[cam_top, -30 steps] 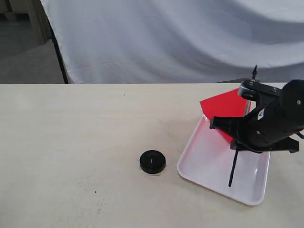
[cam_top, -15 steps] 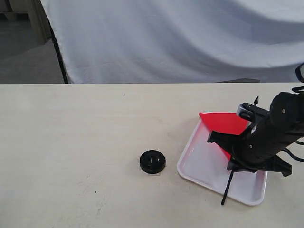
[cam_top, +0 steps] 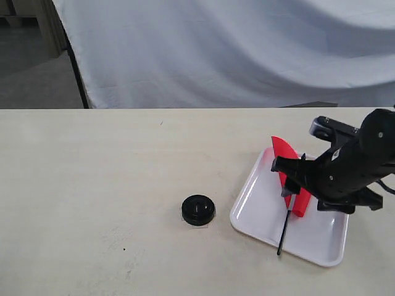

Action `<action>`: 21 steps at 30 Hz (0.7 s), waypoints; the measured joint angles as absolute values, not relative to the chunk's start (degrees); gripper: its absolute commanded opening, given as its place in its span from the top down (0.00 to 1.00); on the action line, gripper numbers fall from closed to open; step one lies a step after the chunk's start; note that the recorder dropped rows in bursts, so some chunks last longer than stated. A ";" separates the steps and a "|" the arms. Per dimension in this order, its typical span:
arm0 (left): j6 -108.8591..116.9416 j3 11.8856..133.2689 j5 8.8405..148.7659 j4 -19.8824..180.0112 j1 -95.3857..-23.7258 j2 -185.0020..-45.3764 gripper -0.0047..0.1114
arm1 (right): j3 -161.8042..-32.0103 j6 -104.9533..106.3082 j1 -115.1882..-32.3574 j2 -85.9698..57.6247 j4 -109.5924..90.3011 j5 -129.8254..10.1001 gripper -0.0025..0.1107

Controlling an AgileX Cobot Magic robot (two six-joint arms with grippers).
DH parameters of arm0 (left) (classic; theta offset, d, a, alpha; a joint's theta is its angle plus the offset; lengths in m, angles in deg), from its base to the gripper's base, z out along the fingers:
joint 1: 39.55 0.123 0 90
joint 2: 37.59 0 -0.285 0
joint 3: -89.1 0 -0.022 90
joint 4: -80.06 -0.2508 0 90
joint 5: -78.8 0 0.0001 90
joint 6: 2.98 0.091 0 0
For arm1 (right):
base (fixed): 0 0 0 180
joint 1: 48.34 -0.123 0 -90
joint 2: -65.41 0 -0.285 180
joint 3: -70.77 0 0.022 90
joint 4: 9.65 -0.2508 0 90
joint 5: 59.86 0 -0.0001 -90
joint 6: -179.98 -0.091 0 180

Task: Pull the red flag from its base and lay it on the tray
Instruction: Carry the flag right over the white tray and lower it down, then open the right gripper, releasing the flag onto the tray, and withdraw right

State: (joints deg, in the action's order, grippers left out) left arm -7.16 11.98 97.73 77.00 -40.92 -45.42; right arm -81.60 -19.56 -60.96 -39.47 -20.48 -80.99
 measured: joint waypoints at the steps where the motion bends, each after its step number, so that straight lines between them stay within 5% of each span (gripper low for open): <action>1: -7.16 11.98 97.73 77.00 -40.92 -45.42 0.95 | -81.60 -19.41 -60.96 -38.32 -19.73 -80.99 0.44; 3: -7.16 11.98 97.73 77.00 -40.92 -45.42 0.95 | -81.60 -17.93 -60.96 -35.25 -17.79 -80.86 0.48; 5: -7.16 11.98 97.73 77.00 -40.92 -45.42 0.95 | -81.60 -15.39 -60.96 -32.16 -15.54 -80.86 0.64; 7: -7.16 11.98 97.73 77.00 -40.92 -45.42 0.95 | -81.60 -12.67 -60.96 -29.63 -13.08 -81.24 0.92; 8: -7.16 11.98 97.73 77.00 -40.92 -45.42 0.95 | -81.60 -11.59 -60.96 -28.41 -10.93 -82.44 0.97; 16: -7.16 11.98 97.73 77.00 -40.92 -45.42 0.95 | -81.92 -7.75 -59.60 -25.02 1.96 -101.81 0.98; 21: -7.16 11.98 97.73 77.00 -40.92 -45.42 0.95 | -82.13 -3.01 -50.34 -23.30 -3.18 -108.76 0.98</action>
